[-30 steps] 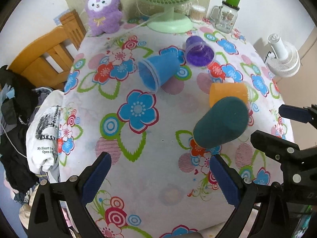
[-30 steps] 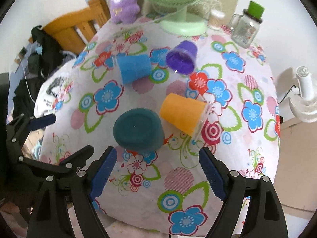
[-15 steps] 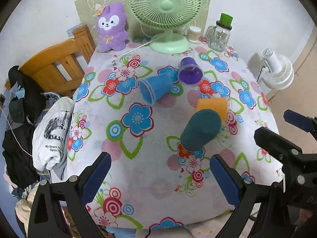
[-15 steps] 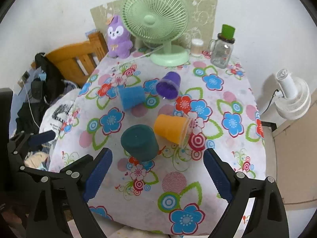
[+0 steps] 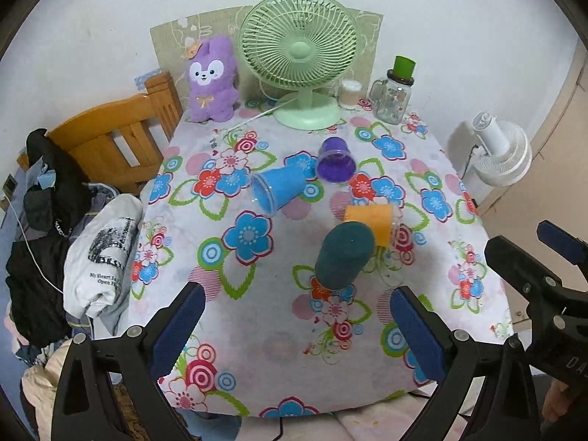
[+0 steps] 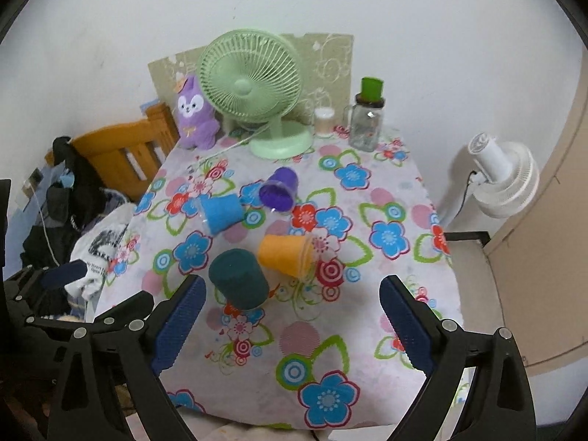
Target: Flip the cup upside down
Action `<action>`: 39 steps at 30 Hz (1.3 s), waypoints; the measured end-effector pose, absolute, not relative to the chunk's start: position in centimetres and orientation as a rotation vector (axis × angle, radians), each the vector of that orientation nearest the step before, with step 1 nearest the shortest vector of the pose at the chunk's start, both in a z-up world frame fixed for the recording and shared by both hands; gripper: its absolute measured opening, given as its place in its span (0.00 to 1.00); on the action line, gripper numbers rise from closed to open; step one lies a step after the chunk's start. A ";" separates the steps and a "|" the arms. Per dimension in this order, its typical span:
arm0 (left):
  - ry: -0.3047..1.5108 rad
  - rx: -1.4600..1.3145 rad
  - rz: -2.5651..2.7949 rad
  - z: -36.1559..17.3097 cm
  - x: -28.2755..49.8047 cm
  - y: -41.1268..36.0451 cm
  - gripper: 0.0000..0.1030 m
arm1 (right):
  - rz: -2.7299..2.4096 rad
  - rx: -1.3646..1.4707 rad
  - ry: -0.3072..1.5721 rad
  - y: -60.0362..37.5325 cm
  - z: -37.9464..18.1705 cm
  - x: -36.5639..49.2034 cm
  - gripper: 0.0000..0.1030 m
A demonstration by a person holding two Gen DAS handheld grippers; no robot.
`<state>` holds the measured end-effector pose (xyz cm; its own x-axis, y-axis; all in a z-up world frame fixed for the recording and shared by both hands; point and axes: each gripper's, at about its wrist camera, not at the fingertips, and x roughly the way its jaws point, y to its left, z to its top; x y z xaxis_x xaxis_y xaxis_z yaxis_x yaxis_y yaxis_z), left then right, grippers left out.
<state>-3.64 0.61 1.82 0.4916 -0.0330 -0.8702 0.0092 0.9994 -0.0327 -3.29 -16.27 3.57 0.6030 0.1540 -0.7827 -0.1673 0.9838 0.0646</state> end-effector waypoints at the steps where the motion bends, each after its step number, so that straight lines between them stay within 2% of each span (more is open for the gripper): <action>1: 1.056 -0.034 -0.035 2.0 -3.8 0.5 0.99 | 0.171 -0.016 0.894 -16.4 3.8 -3.5 0.95; 18: 1.023 -0.137 0.009 3.0 -4.9 1.3 1.00 | 0.094 0.049 0.887 -18.5 4.3 -4.4 0.96; 39: 1.004 -0.096 0.009 2.6 -4.8 0.0 1.00 | 0.069 0.012 0.897 -18.5 3.8 -4.8 0.96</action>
